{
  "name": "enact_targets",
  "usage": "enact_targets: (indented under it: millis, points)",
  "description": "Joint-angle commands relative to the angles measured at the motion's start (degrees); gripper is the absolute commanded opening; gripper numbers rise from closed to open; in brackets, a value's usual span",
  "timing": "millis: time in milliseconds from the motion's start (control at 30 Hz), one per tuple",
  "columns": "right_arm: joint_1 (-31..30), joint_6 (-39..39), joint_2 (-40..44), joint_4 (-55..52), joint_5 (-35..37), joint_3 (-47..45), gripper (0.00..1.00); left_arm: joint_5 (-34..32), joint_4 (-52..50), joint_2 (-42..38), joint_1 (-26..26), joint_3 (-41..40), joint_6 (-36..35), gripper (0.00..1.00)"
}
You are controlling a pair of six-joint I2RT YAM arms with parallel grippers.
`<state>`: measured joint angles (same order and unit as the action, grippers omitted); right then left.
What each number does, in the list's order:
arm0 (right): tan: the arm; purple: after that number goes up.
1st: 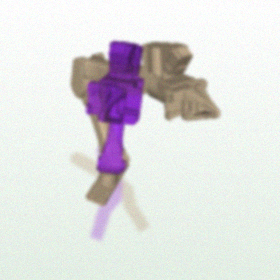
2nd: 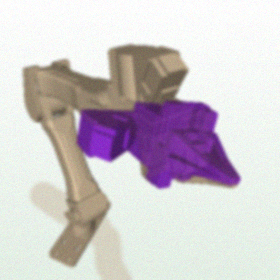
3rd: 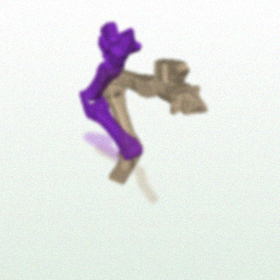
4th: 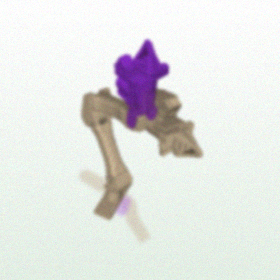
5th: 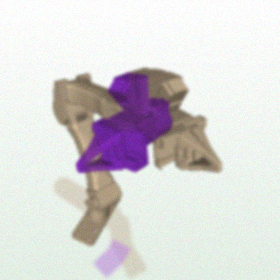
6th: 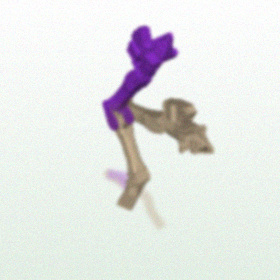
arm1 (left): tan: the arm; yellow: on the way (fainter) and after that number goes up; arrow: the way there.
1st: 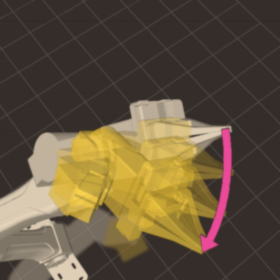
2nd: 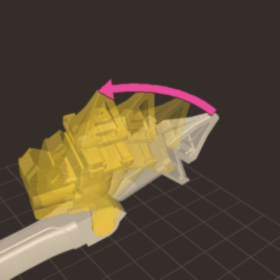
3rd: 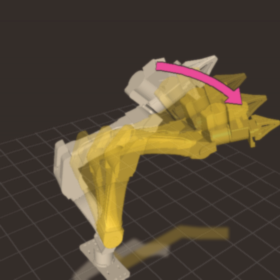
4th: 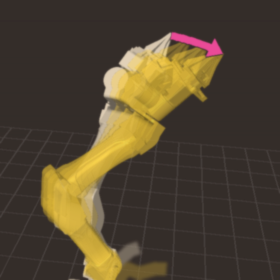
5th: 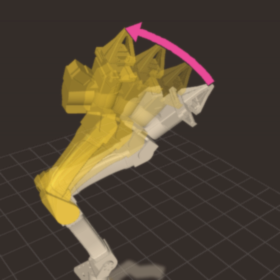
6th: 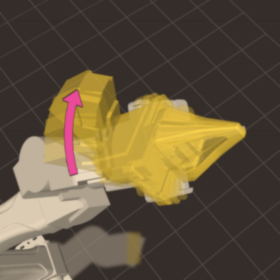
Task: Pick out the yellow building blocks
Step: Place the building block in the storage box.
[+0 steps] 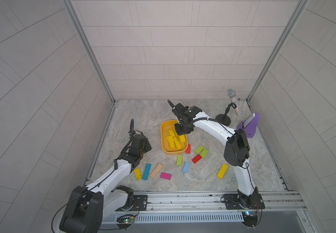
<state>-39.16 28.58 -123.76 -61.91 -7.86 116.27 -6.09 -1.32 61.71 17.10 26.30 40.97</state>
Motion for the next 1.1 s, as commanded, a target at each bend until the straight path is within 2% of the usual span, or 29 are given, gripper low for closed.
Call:
enact_targets:
  millis: [0,433,700,1067]
  points:
    - [-0.92,-4.01,-2.44,-5.92,0.37,3.50,0.15,-1.01,-0.59,-0.45,-0.37,1.56,-0.89,0.50]
    - [-2.59,-3.36,-11.14,-5.74,2.22,6.95,0.18,-0.99,-1.31,-0.95,-0.54,1.69,-0.45,0.50]
    - [-2.94,-2.30,-11.92,-6.80,3.66,10.22,0.34,-0.77,-1.59,-1.57,-0.50,1.56,-0.06,0.50]
    - [-2.94,-1.25,-9.30,-7.91,4.15,11.85,0.41,0.57,-0.46,-0.30,-0.49,1.81,0.26,0.50]
